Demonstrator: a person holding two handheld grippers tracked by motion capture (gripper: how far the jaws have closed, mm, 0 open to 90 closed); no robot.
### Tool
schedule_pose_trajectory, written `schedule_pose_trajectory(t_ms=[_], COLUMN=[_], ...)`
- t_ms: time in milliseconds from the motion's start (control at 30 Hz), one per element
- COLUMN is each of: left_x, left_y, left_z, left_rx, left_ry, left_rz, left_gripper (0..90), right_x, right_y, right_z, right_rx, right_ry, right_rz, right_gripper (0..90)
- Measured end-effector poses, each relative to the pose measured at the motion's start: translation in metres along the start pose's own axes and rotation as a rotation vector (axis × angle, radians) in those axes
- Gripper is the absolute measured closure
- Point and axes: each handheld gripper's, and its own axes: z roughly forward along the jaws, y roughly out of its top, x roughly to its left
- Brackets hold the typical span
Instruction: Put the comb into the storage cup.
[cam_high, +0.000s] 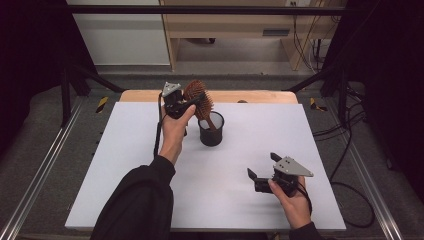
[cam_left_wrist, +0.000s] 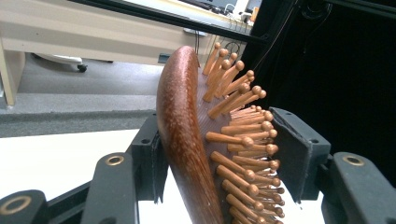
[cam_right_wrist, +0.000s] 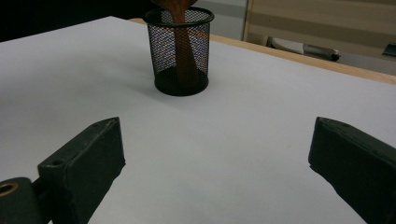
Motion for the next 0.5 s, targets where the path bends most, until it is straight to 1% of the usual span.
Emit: schedule_pose_trajectory(t_ms=[400, 500], left_x=[0.0060, 0.0070], left_y=[-0.0011, -0.0014], left_z=[-0.0008, -0.0011], left_rx=[0.010, 0.013], left_ry=[0.008, 0.003], left_rz=[-0.004, -0.005], left_gripper=[40.4, 40.1], right_x=[0.0001, 0.0004], right_y=[-0.0001, -0.0002], right_z=[0.0002, 0.0005], right_rx=[0.000, 0.002], right_ry=[0.001, 0.000], right_rz=[-0.002, -0.002], right_gripper=[3.8, 3.8])
